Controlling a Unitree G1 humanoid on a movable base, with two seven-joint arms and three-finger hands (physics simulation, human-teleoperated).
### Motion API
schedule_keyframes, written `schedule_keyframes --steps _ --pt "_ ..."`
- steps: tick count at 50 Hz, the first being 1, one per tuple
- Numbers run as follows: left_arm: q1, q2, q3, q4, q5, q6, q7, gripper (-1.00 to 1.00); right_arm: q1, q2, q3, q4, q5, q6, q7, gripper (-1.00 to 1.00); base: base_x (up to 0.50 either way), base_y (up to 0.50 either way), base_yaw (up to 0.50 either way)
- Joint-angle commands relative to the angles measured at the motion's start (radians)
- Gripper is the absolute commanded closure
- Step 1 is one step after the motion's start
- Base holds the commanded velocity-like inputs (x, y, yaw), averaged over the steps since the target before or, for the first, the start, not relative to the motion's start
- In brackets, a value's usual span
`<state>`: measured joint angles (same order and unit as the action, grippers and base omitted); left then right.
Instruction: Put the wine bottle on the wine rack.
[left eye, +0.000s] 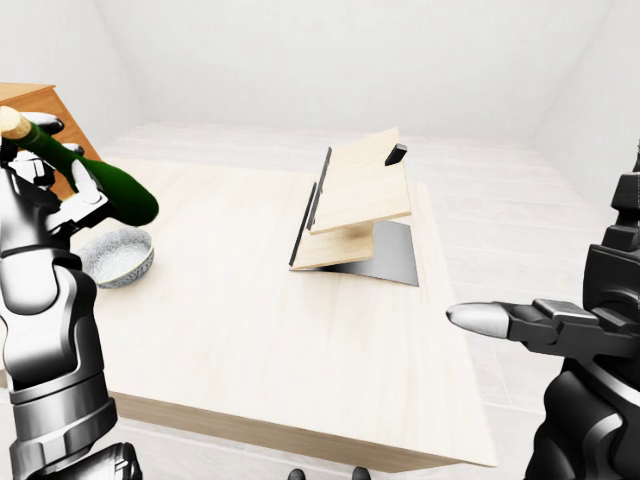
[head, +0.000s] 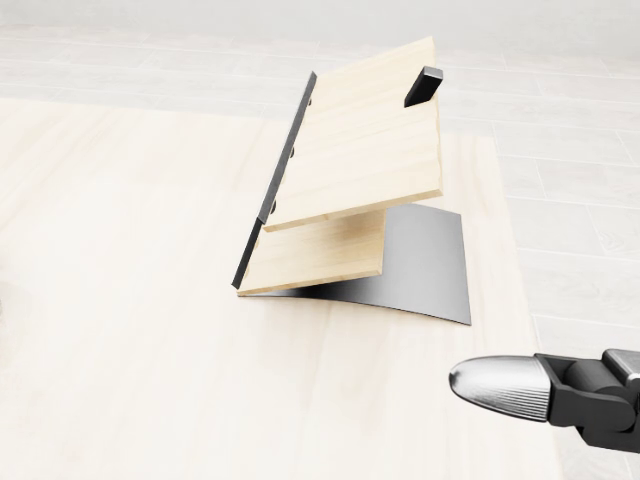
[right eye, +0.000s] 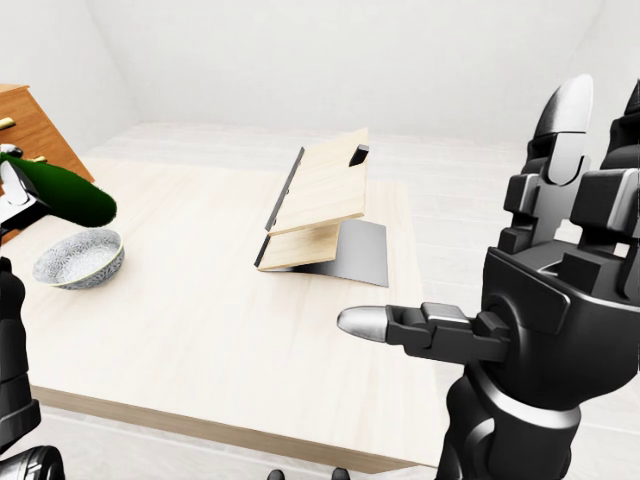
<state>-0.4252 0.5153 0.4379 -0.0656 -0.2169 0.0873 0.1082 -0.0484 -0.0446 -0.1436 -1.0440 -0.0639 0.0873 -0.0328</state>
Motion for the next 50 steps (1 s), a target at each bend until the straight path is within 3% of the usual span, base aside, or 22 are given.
schedule_keyframes --steps 1,11,12,13,15,23,28,37,50 --pt "-0.052 0.013 -0.026 -0.051 0.065 0.0 -0.017 1.0 0.011 -0.023 -0.038 -0.003 0.035 0.0 -0.021 -1.0 0.0 0.0 0.0" --pt "-0.122 0.051 -0.108 -0.026 0.171 0.0 -0.083 1.0 0.055 -0.106 -0.098 -0.003 0.162 0.0 -0.096 -1.0 0.0 0.0 0.0" --pt "-0.139 0.039 -0.099 -0.026 0.171 0.0 -0.083 1.0 0.059 -0.12 -0.099 -0.003 0.178 0.0 -0.11 -1.0 0.0 0.0 0.0" --pt "-0.233 0.084 -0.172 0.0 0.22 0.0 -0.08 1.0 0.075 -0.135 -0.114 -0.003 0.203 0.0 -0.126 -1.0 0.0 0.0 0.0" --pt "-0.307 0.088 -0.211 0.062 0.265 0.0 -0.094 1.0 0.098 -0.174 -0.127 -0.003 0.257 0.0 -0.165 -1.0 0.0 0.0 0.0" --pt "-0.392 0.041 -0.245 0.117 0.366 0.0 -0.195 1.0 0.175 -0.381 -0.145 -0.003 0.48 0.0 -0.378 -1.0 0.0 0.0 0.0" --pt "-0.448 0.006 -0.253 0.168 0.413 0.0 -0.201 1.0 0.245 -0.509 -0.162 -0.003 0.596 0.0 -0.491 -1.0 0.0 0.0 0.0" --pt "-0.542 -0.024 -0.26 0.26 0.435 0.0 -0.226 1.0 0.323 -0.644 -0.212 -0.003 0.715 0.0 -0.491 -1.0 0.0 0.0 0.0" --pt "-0.68 -0.066 -0.315 0.401 0.485 0.0 -0.24 1.0 0.38 -0.715 -0.291 -0.003 0.792 0.0 -0.491 -1.0 0.0 0.0 0.0"
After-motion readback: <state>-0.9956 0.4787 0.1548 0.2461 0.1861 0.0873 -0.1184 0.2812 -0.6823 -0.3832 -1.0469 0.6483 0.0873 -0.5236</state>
